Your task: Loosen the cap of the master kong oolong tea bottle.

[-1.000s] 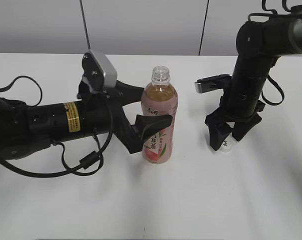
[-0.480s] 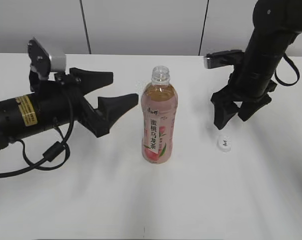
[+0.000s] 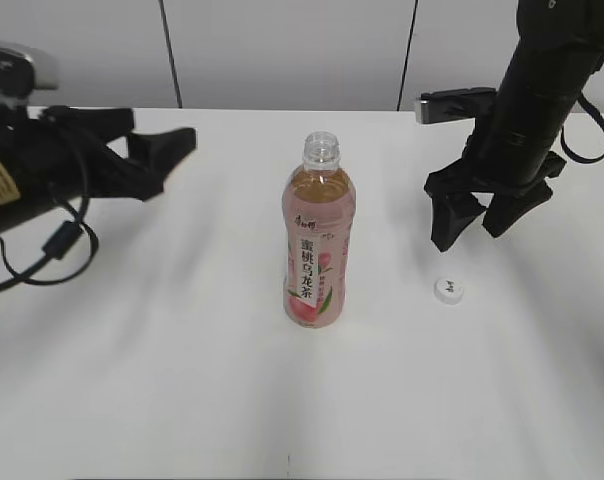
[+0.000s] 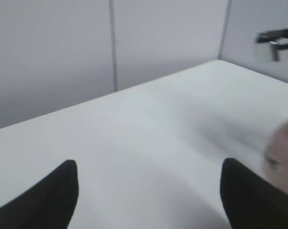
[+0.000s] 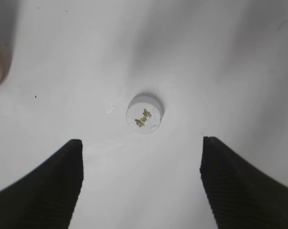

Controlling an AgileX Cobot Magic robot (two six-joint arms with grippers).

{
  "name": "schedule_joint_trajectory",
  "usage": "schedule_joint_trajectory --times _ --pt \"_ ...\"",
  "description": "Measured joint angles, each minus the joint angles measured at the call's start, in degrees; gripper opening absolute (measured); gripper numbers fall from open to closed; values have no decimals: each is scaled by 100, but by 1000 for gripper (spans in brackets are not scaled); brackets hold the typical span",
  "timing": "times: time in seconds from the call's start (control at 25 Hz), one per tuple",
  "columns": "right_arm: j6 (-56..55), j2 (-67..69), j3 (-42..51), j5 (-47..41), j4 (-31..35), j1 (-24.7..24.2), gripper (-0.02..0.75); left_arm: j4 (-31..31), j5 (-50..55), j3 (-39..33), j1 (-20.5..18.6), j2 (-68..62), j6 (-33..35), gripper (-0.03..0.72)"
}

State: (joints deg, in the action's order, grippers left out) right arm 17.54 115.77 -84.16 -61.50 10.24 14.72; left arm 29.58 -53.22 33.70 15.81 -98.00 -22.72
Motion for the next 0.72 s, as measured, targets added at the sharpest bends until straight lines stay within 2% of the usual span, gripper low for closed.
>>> schedule_joint_trajectory --times 0.12,0.28,0.44,0.56,0.72 --pt "-13 0 0 -103 32 0 577 -502 106 0 -548 208 0 547" --pt "-8 -4 0 -131 38 0 577 -755 617 0 -1423 436 -50 547" --pt "-8 -4 0 -131 84 0 577 -530 1147 0 -2137 656 -865 547" --pt "-8 -4 0 -131 104 0 568 156 1931 39 -2271 952 -1539 547" --pt "-8 -4 0 -131 135 0 538 707 3296 97 -2261 1349 -2271 547"
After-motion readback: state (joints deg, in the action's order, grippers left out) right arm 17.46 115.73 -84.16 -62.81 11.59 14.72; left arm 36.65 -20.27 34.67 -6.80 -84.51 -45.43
